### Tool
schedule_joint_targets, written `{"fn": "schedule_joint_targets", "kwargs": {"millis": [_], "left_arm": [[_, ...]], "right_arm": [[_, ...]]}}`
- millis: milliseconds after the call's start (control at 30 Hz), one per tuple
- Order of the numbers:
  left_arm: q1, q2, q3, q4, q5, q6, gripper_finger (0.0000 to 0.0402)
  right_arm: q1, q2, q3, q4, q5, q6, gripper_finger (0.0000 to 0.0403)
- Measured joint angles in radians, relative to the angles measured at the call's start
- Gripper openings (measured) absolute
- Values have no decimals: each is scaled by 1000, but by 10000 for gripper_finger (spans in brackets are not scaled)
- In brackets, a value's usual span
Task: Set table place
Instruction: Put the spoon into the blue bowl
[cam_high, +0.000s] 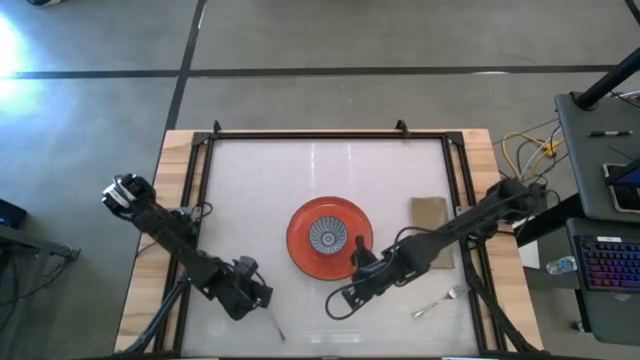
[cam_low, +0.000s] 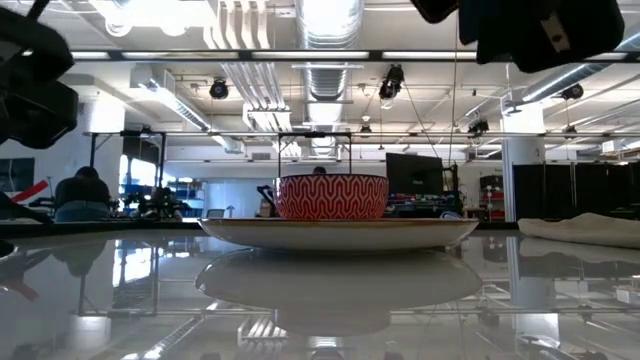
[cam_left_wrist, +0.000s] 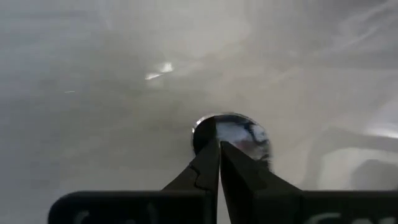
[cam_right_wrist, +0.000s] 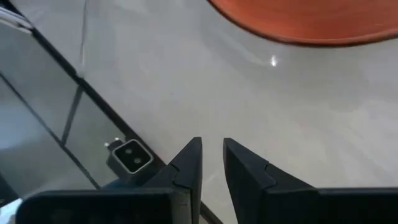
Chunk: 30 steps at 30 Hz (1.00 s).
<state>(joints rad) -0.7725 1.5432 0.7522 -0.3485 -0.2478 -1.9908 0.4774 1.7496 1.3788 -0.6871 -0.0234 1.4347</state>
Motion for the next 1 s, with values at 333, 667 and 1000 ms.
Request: {"fn": "schedule_joint_targets", "kwargs": {"millis": [333, 667, 1000], "left_arm": [[-3, 216, 144, 121, -55, -69, 0], [-8, 350, 310, 60, -20, -108, 0], [-26, 377, 308, 51, 56, -178, 0]], "right_arm": [[0, 60, 73, 8, -10, -113, 59], [36, 54, 75, -22, -10, -180, 59], [71, 54, 74, -21, 28, -198, 59]]}}
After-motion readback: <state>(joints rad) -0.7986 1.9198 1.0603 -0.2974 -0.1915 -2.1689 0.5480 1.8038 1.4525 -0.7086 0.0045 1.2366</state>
